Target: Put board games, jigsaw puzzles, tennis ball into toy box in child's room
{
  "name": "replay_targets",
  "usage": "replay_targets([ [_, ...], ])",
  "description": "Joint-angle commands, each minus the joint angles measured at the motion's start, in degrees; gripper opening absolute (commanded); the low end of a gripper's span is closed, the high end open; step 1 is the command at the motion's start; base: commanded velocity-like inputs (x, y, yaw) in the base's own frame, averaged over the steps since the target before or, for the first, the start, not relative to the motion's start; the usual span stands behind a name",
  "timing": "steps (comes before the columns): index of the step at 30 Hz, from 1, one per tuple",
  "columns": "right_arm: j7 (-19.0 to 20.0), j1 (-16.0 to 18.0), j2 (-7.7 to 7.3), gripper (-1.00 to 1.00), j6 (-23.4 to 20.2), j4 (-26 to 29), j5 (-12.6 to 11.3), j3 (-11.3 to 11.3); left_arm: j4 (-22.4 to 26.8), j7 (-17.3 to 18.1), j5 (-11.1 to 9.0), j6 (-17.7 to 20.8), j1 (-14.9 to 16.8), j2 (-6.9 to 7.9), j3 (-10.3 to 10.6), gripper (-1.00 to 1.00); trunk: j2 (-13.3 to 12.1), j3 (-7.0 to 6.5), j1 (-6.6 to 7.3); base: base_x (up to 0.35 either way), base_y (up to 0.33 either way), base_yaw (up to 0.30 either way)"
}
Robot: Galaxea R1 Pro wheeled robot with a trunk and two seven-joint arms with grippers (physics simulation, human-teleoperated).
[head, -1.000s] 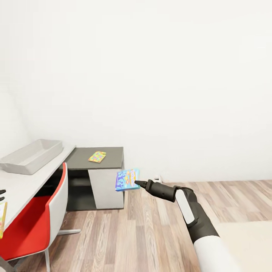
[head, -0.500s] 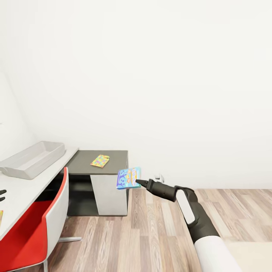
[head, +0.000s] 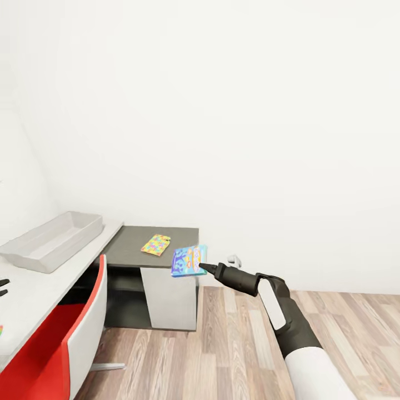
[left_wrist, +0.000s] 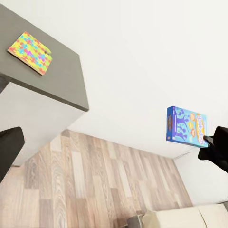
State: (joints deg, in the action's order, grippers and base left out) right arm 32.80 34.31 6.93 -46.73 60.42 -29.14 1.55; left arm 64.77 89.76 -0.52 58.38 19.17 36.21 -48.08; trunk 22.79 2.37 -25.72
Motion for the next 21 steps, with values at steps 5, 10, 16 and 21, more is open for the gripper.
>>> replay_targets([
  [5,0.13,0.05,0.04,-1.00,-0.28,0.10,-0.28,-1.52,0.00,0.24,0.08,0.60,0.08,0.00,0.00,1.00,0.13,0.11,-0.07,0.291,0.039,0.148],
  [10,-0.11,0.05,-0.19,-1.00,0.05,1.79,-0.28,-4.66,-0.04,0.24,0.08,0.55,0.08,0.00,0.00,1.00,0.13,0.11,-0.07,0.268,0.004,0.017],
  [16,-0.13,0.05,-0.52,-1.00,0.10,2.06,-0.35,-5.07,0.00,0.24,0.12,0.52,0.08,-0.04,0.00,1.00,0.13,0.08,-0.07,0.148,0.000,0.022],
  [21,-0.19,0.05,-0.13,-1.00,0.12,2.14,-0.31,-5.21,-0.03,0.24,0.08,0.51,0.08,-0.01,0.00,1.00,0.13,0.02,-0.07,0.025,0.000,0.208],
])
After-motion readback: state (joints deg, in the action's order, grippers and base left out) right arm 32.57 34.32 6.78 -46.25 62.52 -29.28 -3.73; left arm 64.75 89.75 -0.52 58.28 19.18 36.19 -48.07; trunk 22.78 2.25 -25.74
